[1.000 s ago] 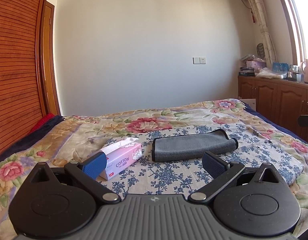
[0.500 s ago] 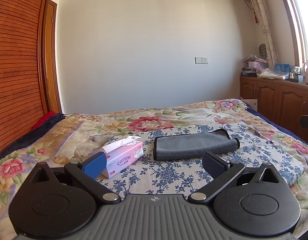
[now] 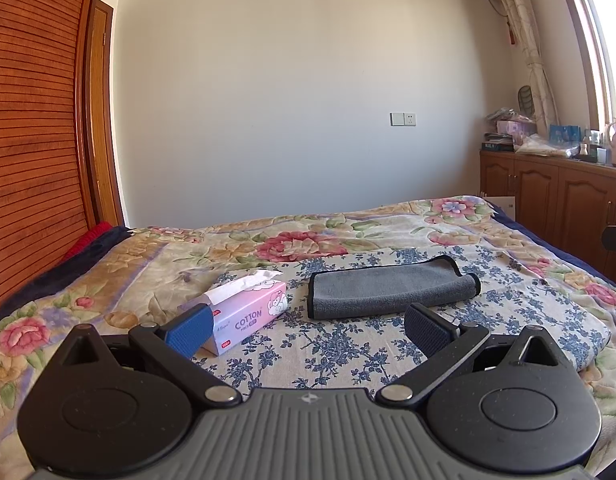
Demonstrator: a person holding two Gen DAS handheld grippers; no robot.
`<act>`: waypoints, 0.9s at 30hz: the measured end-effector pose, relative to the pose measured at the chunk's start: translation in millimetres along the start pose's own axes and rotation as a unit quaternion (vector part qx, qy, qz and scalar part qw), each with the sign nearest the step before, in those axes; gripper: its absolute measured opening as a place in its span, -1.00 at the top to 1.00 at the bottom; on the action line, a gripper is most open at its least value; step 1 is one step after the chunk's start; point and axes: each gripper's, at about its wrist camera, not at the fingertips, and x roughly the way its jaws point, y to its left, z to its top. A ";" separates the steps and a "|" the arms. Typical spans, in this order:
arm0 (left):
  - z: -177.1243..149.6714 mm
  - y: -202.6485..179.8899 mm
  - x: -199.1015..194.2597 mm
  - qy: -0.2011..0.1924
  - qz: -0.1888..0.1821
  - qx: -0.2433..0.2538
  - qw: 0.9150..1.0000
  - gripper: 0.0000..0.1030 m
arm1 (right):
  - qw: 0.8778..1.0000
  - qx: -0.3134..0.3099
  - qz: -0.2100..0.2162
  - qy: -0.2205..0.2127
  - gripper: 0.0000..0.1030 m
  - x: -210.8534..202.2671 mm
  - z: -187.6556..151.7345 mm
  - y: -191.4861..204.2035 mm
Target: Fold towel
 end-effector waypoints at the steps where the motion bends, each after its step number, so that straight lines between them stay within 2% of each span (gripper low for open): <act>1: -0.1 0.0 -0.1 0.000 0.000 0.000 1.000 -1.00 | 1.000 0.000 0.000 0.000 -1.00 0.1 0.0 0.0; 27: -0.3 0.1 0.3 0.000 0.000 0.002 1.000 -1.00 | 1.000 0.002 -0.003 0.000 -1.00 0.1 1.0 -2.7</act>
